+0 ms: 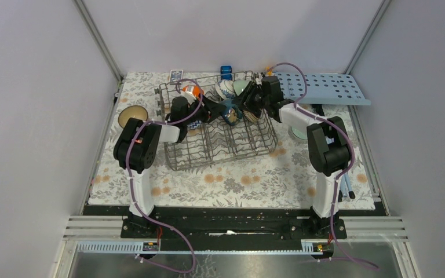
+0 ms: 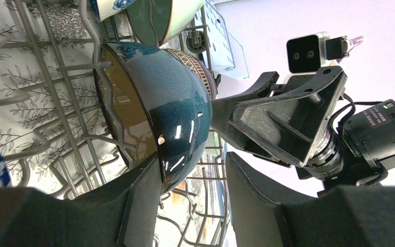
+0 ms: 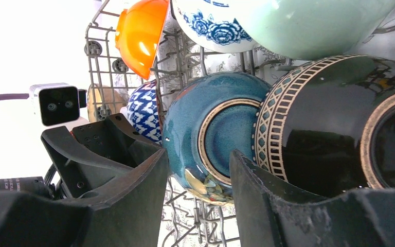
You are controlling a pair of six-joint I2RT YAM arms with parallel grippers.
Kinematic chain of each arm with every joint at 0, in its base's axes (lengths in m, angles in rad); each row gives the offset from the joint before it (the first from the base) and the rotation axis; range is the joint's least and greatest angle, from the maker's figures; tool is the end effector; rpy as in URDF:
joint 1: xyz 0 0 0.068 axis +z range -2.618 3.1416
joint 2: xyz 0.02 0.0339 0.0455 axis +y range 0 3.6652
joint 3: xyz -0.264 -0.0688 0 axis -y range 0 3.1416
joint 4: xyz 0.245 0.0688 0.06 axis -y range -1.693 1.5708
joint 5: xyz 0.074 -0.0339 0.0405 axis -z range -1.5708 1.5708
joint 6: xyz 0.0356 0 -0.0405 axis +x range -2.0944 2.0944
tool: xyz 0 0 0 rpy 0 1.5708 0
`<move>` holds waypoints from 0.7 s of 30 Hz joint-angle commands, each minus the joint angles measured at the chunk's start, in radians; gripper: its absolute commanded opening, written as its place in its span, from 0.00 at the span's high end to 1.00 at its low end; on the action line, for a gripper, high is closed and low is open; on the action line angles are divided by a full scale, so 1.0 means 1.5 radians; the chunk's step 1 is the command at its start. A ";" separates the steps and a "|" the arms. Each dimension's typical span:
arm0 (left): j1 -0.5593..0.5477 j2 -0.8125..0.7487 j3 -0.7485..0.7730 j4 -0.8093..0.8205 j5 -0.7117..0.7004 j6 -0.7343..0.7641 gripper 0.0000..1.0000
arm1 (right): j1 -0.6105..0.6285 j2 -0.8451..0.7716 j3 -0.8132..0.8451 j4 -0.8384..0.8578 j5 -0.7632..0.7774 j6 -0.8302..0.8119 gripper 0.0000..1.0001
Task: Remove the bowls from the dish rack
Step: Pick up the bowl from the dish rack.
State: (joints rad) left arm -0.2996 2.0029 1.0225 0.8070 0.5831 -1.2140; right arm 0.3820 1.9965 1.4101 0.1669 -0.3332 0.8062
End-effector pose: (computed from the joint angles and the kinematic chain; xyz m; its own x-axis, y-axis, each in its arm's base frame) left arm 0.3945 -0.1424 0.1652 -0.7740 -0.5796 -0.2550 0.1126 0.2704 -0.9561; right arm 0.4268 0.1840 0.2245 -0.7159 0.4473 -0.5361 -0.1630 0.6395 0.7513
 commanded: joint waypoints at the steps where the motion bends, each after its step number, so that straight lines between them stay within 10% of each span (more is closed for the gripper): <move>1: -0.023 0.008 0.045 0.107 0.046 -0.023 0.49 | -0.010 -0.009 -0.005 0.015 -0.013 0.011 0.46; 21: -0.028 0.029 0.052 0.185 0.047 -0.051 0.67 | -0.017 0.009 -0.006 0.031 -0.052 0.029 0.51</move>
State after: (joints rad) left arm -0.3271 2.0502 1.0531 0.9321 0.6086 -1.2713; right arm 0.3546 1.9968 1.4021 0.1852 -0.3637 0.8368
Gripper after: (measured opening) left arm 0.349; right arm 0.499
